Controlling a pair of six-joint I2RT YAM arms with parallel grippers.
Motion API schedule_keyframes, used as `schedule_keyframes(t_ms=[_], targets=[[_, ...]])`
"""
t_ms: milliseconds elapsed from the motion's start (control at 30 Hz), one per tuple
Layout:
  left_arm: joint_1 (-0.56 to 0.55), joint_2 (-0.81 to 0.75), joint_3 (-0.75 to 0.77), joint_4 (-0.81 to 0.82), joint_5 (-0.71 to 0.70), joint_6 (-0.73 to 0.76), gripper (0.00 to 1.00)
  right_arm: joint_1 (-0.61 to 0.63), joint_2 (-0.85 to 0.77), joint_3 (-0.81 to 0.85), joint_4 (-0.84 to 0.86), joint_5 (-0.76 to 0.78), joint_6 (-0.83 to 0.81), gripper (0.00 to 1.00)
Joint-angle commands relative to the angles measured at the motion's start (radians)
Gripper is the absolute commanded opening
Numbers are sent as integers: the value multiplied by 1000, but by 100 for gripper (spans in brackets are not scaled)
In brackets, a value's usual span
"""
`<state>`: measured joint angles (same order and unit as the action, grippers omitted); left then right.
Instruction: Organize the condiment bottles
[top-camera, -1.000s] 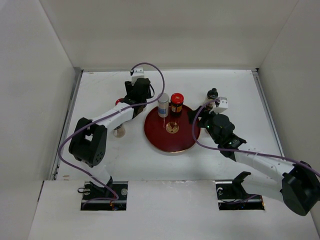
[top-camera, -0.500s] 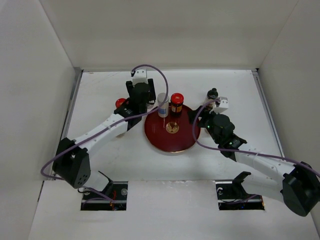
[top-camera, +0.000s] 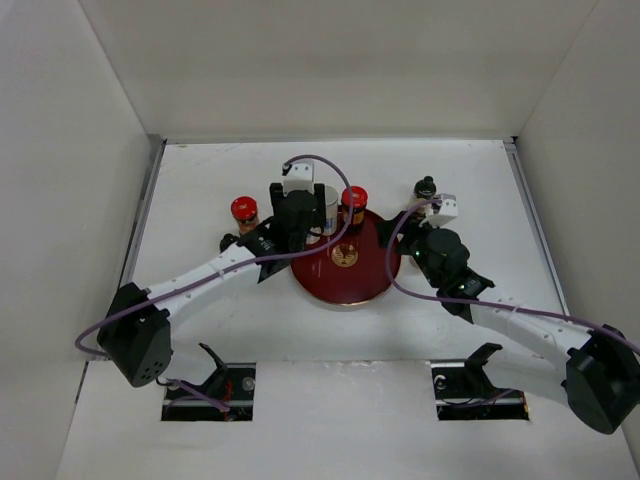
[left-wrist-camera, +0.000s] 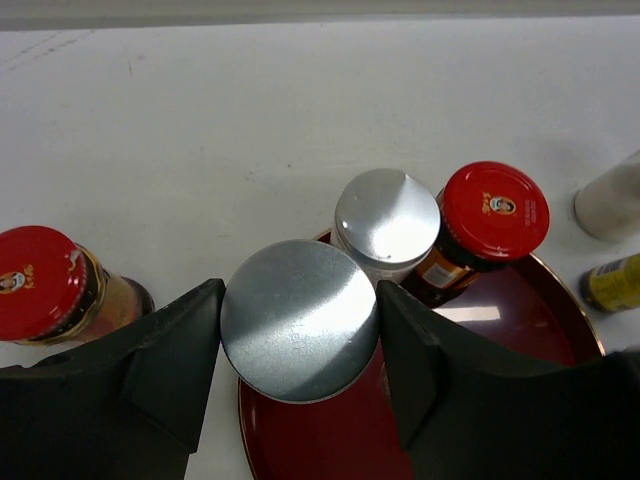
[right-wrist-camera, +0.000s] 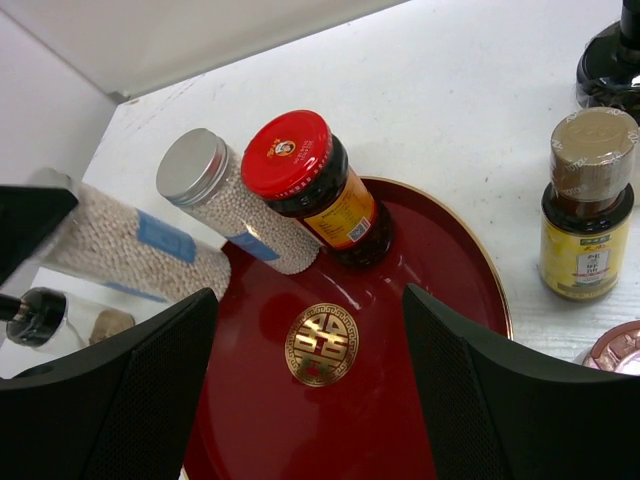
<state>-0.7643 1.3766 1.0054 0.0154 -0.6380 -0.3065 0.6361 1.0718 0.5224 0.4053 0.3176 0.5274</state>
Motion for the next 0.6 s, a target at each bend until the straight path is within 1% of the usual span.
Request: schedule_keyframes(t_ms=[0, 133, 433, 500, 533, 567], targets=[[-5, -11, -2, 74, -3, -36, 39, 7, -24, 13, 52, 2, 0, 79], [-22, 16, -22, 92, -3, -46, 39, 7, -23, 14, 52, 5, -3, 79], [-26, 133, 9, 103, 9, -36, 40, 7, -27, 14, 49, 2, 0, 79], [-33, 137, 6, 106, 3, -32, 41, 6, -26, 14, 47, 1, 0, 79], [-37, 133, -4, 110, 0, -34, 44, 7, -26, 14, 46, 1, -1, 79], [-37, 128, -11, 112, -3, -40, 49, 7, -27, 14, 46, 1, -3, 79]])
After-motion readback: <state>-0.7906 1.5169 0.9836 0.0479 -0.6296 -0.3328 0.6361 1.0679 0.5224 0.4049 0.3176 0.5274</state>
